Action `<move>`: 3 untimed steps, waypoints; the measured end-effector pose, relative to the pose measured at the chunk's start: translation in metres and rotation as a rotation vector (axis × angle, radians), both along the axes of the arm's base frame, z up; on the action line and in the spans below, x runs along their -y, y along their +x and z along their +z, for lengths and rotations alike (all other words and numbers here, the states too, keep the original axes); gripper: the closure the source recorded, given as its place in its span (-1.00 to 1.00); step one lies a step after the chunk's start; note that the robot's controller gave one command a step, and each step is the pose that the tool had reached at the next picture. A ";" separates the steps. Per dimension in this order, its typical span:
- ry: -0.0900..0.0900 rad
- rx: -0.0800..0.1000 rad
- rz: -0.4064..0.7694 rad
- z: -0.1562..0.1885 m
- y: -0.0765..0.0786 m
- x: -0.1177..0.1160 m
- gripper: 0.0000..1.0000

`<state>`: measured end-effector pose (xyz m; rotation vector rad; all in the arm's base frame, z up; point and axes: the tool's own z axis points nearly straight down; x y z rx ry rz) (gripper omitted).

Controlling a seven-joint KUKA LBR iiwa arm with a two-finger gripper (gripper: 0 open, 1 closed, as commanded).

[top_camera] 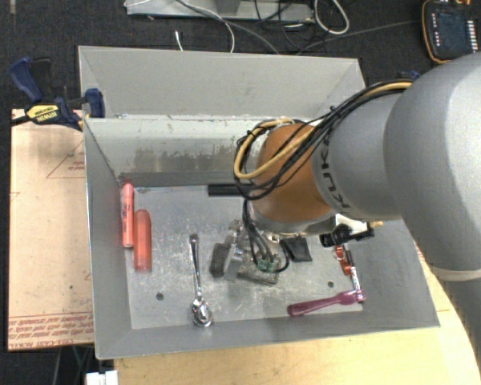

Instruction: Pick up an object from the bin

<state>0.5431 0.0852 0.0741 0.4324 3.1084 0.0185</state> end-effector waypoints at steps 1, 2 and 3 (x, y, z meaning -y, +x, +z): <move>0.000 0.000 -0.001 0.000 0.000 0.000 1.00; 0.000 -0.001 -0.001 0.011 0.000 0.000 1.00; -0.001 -0.008 0.000 0.042 -0.002 0.001 1.00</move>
Offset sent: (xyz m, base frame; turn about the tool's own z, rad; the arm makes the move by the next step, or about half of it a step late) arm 0.0000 -0.0001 0.0264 0.0003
